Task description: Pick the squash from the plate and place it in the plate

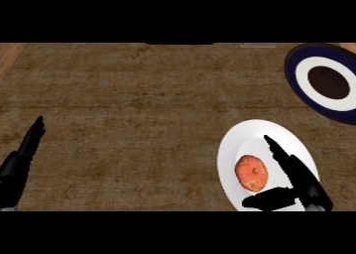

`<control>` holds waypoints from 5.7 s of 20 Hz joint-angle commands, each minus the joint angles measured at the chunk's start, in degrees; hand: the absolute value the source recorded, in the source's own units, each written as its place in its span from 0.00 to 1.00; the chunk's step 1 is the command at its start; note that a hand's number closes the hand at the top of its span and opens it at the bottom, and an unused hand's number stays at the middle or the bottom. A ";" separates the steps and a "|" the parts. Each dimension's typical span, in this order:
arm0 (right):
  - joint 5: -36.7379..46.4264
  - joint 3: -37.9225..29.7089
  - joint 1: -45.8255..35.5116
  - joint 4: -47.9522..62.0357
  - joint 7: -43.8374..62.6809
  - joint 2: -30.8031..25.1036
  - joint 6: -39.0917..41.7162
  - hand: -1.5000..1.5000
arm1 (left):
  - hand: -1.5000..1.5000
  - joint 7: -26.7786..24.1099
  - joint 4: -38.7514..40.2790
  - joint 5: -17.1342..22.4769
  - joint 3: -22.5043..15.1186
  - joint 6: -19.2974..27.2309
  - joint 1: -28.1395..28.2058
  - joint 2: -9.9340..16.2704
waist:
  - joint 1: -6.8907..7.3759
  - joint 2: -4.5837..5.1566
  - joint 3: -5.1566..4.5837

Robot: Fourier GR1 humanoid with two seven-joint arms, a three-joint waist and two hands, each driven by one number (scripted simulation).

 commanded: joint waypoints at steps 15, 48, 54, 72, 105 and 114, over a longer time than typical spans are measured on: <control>3.47 -15.38 -6.86 15.22 -23.48 -19.68 13.51 1.00 | 0.50 -0.79 -0.30 -2.16 -0.03 -0.87 -1.58 -3.03 | 2.04 1.60 0.82; -4.03 -41.18 -23.02 58.70 -92.76 -45.30 26.12 1.00 | 0.50 -2.10 0.35 -1.89 -0.49 -2.61 -2.45 -2.45 | 4.98 1.79 0.95; -3.27 -37.33 -30.15 63.28 -91.40 -45.57 28.93 1.00 | 0.50 0.89 1.10 -2.17 -0.62 -2.98 -6.26 -2.09 | 5.85 1.94 0.71; 10.92 -17.93 -47.16 71.41 -88.39 -32.88 24.58 1.00 | 0.50 -0.64 6.39 -3.26 -1.09 -2.32 -9.27 -3.65 | 5.34 2.15 0.38; -13.91 -43.18 -51.75 93.72 -71.86 -38.38 40.14 0.00 | 0.50 -2.40 2.29 -2.92 0.28 -2.07 -5.11 -3.17 | 4.13 3.12 1.34; -14.79 -44.06 -47.72 89.85 -72.28 -39.25 40.89 0.00 | 0.50 -2.52 2.22 -2.32 0.49 -2.15 -4.23 -3.64 | 4.19 3.44 1.59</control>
